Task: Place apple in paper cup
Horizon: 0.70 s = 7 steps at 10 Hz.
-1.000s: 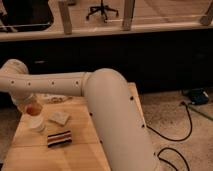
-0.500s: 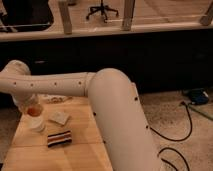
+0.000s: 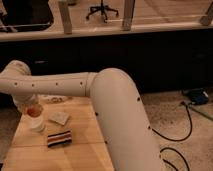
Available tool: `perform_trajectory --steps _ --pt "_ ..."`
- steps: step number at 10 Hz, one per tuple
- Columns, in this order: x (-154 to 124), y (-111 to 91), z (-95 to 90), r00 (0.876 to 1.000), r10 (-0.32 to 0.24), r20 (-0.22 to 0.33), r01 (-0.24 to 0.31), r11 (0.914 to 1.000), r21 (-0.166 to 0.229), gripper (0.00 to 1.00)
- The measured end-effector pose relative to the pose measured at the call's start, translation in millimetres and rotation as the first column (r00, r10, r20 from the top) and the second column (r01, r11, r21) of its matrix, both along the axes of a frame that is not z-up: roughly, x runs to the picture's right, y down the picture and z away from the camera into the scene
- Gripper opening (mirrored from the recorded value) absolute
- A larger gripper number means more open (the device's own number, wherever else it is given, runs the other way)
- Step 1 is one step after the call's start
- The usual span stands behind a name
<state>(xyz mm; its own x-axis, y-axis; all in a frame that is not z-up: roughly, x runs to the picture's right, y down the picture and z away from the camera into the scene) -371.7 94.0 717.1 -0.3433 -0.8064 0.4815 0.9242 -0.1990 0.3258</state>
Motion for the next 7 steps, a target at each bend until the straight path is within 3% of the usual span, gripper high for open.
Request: perform_trajectory --steps 7 --pt "-6.0 -5.1 -4.0 1.000 -0.026 0.011 0.026 0.9995 0.020 0.80"
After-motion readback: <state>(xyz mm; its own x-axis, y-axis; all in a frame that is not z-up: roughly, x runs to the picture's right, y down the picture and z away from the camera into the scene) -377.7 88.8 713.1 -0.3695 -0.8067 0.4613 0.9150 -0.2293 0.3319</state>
